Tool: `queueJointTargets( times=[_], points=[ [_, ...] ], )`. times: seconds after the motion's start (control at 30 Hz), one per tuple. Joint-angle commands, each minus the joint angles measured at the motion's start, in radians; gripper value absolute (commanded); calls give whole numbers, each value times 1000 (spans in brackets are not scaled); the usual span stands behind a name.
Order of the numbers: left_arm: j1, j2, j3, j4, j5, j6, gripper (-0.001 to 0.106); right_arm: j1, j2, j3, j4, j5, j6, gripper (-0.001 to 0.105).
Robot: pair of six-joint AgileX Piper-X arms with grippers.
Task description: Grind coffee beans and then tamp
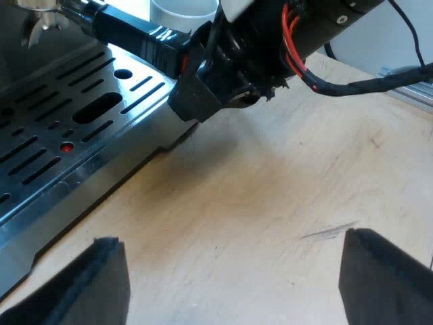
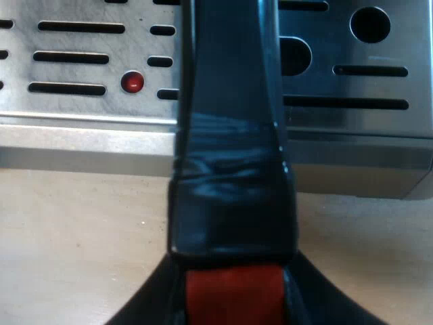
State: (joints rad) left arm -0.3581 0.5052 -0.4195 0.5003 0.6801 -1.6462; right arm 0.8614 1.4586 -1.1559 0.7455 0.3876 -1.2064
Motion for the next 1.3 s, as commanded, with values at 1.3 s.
queueJointTargets(
  times=[1.3],
  points=[
    [-3,-3,-2,-118,-18,-6,66,110,-83,-5,182,27,111,0]
  ],
)
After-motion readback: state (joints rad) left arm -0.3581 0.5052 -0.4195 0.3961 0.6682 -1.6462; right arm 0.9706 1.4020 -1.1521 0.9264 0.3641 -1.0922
